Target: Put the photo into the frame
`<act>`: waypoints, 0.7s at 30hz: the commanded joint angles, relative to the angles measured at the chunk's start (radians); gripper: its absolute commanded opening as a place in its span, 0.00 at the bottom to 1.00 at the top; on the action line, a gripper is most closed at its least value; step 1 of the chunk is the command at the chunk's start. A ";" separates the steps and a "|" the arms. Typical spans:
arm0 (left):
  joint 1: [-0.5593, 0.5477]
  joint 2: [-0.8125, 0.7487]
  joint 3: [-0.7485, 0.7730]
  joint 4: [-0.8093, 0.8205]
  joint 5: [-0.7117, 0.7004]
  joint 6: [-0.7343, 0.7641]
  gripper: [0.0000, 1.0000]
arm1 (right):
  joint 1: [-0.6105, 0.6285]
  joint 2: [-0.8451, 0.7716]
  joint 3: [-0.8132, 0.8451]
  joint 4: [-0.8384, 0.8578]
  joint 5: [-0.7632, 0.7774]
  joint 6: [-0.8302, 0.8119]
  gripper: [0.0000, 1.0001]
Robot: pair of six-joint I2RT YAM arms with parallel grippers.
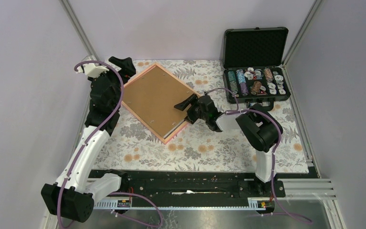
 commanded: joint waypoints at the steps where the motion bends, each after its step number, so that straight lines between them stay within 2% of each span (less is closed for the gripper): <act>1: 0.005 -0.026 0.000 0.037 0.013 0.003 0.99 | 0.014 -0.092 0.092 -0.224 0.035 -0.089 0.85; 4: 0.005 -0.037 -0.001 0.036 0.012 0.004 0.99 | 0.017 -0.096 0.153 -0.374 0.035 -0.113 0.91; 8: 0.005 -0.050 -0.001 0.029 0.014 0.003 0.99 | 0.026 -0.105 0.192 -0.485 0.055 -0.157 0.99; 13: 0.006 -0.079 -0.003 0.023 0.019 0.001 0.99 | 0.033 -0.140 0.211 -0.605 0.116 -0.204 1.00; 21: 0.003 -0.111 -0.012 0.030 0.029 -0.004 0.99 | 0.058 -0.156 0.258 -0.754 0.131 -0.277 1.00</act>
